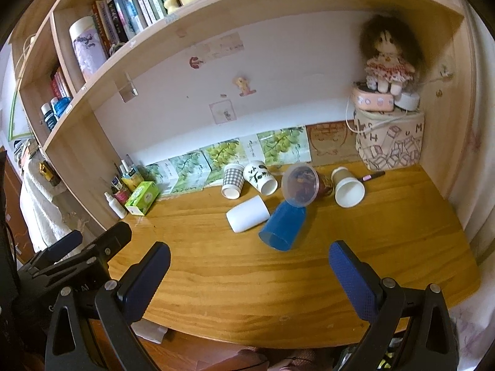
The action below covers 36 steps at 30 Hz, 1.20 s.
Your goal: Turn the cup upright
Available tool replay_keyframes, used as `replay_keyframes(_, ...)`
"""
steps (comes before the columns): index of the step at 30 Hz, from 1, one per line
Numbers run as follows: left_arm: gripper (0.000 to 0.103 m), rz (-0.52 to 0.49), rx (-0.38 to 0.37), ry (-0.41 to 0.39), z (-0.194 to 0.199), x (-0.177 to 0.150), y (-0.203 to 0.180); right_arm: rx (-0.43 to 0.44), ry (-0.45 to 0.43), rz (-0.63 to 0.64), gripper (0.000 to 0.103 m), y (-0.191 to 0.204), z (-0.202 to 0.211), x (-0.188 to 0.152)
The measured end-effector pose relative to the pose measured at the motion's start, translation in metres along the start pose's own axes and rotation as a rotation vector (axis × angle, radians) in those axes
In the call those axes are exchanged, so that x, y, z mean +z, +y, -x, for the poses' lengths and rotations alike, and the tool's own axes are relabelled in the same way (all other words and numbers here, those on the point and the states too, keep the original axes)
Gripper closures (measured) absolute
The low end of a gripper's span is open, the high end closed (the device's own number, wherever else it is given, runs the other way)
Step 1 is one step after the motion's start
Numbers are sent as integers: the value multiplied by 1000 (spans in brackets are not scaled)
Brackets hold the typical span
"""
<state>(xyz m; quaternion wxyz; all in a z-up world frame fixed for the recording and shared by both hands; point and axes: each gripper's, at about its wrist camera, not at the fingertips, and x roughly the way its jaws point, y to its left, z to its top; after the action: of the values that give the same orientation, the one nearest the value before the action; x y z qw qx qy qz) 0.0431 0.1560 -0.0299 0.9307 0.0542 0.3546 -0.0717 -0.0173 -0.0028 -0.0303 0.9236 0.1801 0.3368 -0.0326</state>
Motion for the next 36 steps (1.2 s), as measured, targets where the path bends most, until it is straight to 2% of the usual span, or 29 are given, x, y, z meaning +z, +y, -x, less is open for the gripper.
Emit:
replay_keyframes(6, 1, -13, -6, 72, -13, -1, -5, 14, 45, -36, 0, -5, -7, -3)
replay_keyframes(16, 1, -80, -21, 241, -53, -2, -16, 23, 147, -110, 0, -18, -34, -5)
replay_keyframes(22, 1, -85, -7, 331, -87, 4, -12, 29, 205, -154, 0, -25, -59, -1)
replay_keyframes(32, 1, -72, 5, 466, -146, 28, 10, 50, 361, -258, 0, -36, -123, 12)
replay_keyframes(36, 1, -82, -1, 486, -167, 44, 13, 56, 401, -312, 0, -39, -146, 23)
